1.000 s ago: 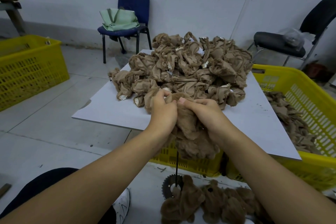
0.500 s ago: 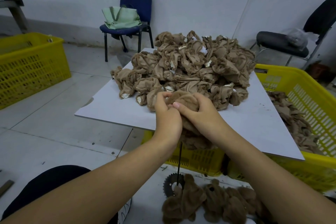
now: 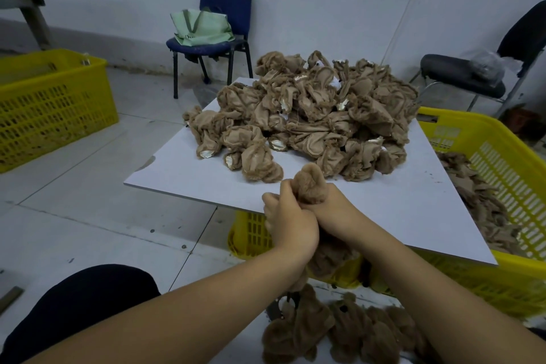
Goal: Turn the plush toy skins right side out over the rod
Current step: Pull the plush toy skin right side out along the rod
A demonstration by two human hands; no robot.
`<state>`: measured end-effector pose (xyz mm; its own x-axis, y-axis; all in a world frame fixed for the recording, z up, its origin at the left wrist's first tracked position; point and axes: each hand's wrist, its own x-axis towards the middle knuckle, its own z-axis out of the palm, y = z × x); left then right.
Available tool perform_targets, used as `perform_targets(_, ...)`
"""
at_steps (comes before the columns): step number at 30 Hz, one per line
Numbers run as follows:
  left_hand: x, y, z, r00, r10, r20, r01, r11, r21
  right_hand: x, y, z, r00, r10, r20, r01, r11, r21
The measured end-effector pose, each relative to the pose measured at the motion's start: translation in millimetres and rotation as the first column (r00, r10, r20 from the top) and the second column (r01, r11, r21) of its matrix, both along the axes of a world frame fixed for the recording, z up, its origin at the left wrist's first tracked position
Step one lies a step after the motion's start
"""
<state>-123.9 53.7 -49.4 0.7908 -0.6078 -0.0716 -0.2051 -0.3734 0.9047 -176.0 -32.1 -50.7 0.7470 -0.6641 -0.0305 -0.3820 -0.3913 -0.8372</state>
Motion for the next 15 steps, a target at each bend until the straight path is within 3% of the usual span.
perform_targets(2,4.0,0.5,8.1,0.984,-0.019,0.178,0.010,0.999,0.049,0.1,0.0,4.1,0.999,-0.037,0.029,0.039,0.997,-0.071)
perform_targets(4,8.2,3.4,19.6,0.946,-0.032,0.323,0.063,0.994,-0.085,0.8,0.8,12.8,0.998,-0.036,0.047,0.043,0.989,-0.141)
perform_targets(8,21.3,4.5,40.2,0.915,-0.133,0.380,0.235,0.943,-0.234,1.3,3.9,37.3,0.985,-0.006,0.174,0.033,0.987,-0.156)
perform_targets(12,33.9,-0.4,37.1,0.914,-0.273,0.299,0.303,0.952,-0.055,4.1,-0.6,43.6,0.984,0.121,0.131,-0.092,0.974,-0.209)
perform_targets(14,35.1,-0.5,30.2,0.888,-0.369,0.276,0.342,0.929,0.142,8.6,-6.2,26.3,0.983,0.181,-0.008,-0.179,0.963,-0.199)
perform_targets(15,34.1,1.4,26.3,0.871,-0.412,0.268,0.349,0.902,0.254,10.9,-7.2,14.8,0.971,0.187,-0.151,-0.217,0.951,-0.219)
